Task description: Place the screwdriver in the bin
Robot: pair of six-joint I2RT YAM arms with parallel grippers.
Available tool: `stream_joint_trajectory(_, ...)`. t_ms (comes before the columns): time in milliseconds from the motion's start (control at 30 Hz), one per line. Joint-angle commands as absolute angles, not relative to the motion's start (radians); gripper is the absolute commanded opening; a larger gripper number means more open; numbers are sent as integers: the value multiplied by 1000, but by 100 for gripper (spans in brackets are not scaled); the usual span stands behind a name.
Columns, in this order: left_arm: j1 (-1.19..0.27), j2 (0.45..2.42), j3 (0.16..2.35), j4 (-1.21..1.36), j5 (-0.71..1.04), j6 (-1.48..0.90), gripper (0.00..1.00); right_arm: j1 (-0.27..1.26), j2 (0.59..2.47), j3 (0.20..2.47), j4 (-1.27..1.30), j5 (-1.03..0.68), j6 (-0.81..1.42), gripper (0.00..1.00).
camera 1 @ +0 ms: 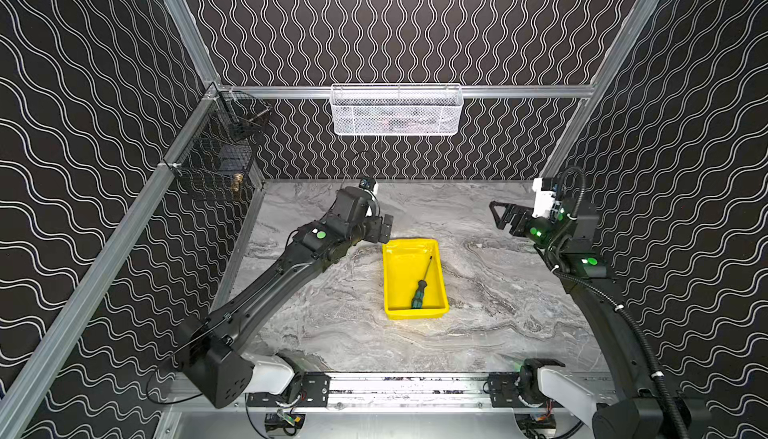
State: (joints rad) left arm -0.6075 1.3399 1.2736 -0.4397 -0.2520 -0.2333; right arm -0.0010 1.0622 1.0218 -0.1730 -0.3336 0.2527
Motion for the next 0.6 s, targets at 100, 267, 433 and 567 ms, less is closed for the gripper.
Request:
stream_joint_trajectory(100, -561, 1236, 1117, -179, -371, -237, 99, -36, 989, 1013, -133, -202, 304, 100)
stream_joint_trajectory(267, -539, 1204, 1048, -146, -538, -205, 99, -55, 949, 966, -161, -74, 291, 100)
stream_joint_trajectory(433, -459, 1134, 840, 71, -439, -65, 99, -69, 919, 920, -151, 6, 289, 100)
stream_joint_trajectory(567, -334, 1085, 812, 4, -334, -75, 99, -91, 916, 918, -174, -16, 266, 100)
